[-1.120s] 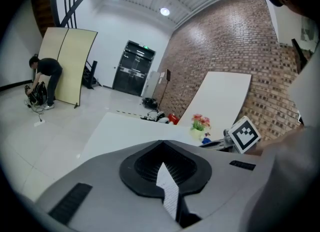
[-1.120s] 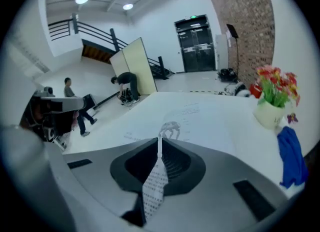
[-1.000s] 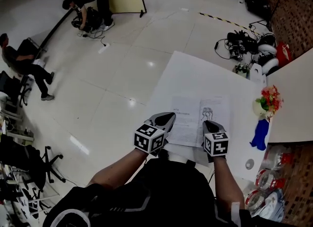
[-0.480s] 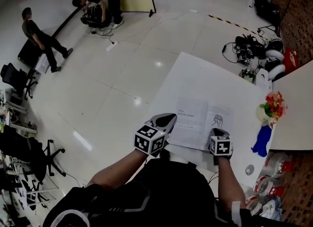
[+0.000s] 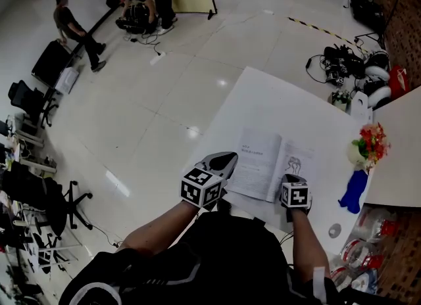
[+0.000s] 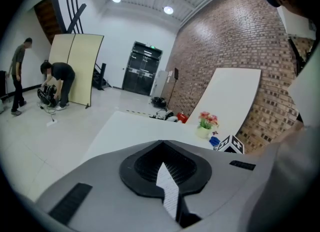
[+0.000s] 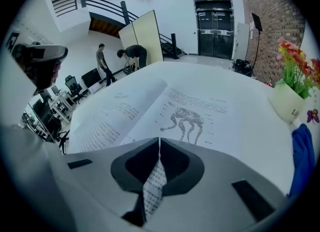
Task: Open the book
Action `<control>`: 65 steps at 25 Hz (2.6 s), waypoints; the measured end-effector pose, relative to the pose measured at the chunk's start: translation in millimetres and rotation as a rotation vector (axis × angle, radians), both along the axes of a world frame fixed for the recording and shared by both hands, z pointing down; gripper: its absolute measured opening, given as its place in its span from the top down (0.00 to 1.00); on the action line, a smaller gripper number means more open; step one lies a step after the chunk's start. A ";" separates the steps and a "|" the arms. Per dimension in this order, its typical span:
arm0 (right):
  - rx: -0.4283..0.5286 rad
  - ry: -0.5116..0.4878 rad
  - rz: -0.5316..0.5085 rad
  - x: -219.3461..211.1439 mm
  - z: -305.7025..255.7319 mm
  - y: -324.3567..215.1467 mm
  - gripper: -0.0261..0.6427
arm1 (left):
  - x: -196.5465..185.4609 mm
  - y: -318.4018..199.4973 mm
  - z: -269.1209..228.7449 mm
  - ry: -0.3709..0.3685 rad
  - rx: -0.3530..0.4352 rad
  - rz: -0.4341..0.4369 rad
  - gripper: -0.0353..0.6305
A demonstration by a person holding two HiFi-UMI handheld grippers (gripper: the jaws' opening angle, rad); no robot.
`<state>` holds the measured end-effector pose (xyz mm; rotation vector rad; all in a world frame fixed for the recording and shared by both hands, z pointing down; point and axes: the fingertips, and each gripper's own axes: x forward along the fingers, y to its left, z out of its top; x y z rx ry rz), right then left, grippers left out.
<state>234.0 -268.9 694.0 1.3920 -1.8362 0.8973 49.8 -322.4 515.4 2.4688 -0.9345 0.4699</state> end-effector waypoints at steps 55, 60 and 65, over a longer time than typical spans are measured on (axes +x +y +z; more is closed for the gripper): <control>0.869 -0.150 0.184 -63.2 -346.5 342.4 0.95 | -71.8 317.1 -156.7 0.269 0.320 0.142 0.95; 0.879 -0.141 0.115 -62.0 -361.4 410.6 0.95 | -69.4 377.1 -177.7 0.259 0.360 0.104 0.95; 0.895 -0.173 0.100 -79.7 -369.0 457.6 0.95 | -80.5 441.9 -189.9 0.253 0.366 0.126 0.95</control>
